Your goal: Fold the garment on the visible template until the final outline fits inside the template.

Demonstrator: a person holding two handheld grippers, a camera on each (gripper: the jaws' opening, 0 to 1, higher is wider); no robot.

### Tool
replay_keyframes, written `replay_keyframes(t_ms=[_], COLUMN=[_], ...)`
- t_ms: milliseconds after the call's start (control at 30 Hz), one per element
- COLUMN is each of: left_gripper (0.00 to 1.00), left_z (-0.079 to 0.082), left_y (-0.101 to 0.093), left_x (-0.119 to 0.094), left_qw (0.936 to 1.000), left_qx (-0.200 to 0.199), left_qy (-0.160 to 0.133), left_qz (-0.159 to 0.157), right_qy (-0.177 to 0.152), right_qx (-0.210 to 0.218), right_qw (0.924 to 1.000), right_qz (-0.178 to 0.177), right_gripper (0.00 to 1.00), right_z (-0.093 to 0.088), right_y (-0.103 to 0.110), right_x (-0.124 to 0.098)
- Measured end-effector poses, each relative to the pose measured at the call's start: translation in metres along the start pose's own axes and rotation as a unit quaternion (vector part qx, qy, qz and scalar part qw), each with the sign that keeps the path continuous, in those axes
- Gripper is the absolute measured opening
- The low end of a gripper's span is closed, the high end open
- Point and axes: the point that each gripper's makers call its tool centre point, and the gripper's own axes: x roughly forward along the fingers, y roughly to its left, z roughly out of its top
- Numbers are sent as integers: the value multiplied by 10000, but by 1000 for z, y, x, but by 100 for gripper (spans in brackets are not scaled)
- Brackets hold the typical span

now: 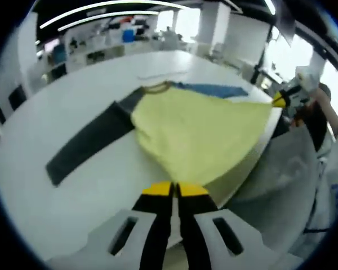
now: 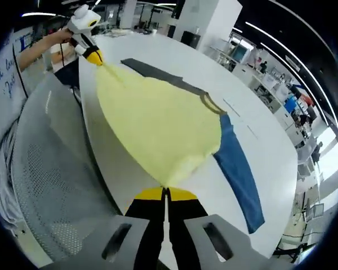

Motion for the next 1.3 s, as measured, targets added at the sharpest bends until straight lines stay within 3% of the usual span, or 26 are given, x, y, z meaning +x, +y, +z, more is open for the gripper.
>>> replay_keyframes(t_ms=[233, 367, 500, 967, 1300], left_gripper=[0, 0, 0, 0, 0], left_z=[-34, -53, -64, -87, -94], left_y=[-4, -5, -4, -1, -1], left_x=[16, 26, 32, 47, 51], left_qw=[9990, 9973, 9958, 9917, 9906], left_qx=[-200, -329, -438, -680, -692], left_qy=[387, 628, 782, 1061, 1150], left_qz=[-118, -173, -196, -263, -278], right_qy=[329, 505, 503, 557, 659], right_qx=[356, 504, 675, 915, 835], right_qw=[9973, 9948, 9930, 9899, 9900], right_qz=[556, 723, 833, 928, 929], right_gripper=[1, 1, 1, 1, 1], right_z=[-35, -51, -56, -70, -74], right_y=[36, 44, 47, 51, 54], right_x=[32, 44, 49, 59, 65])
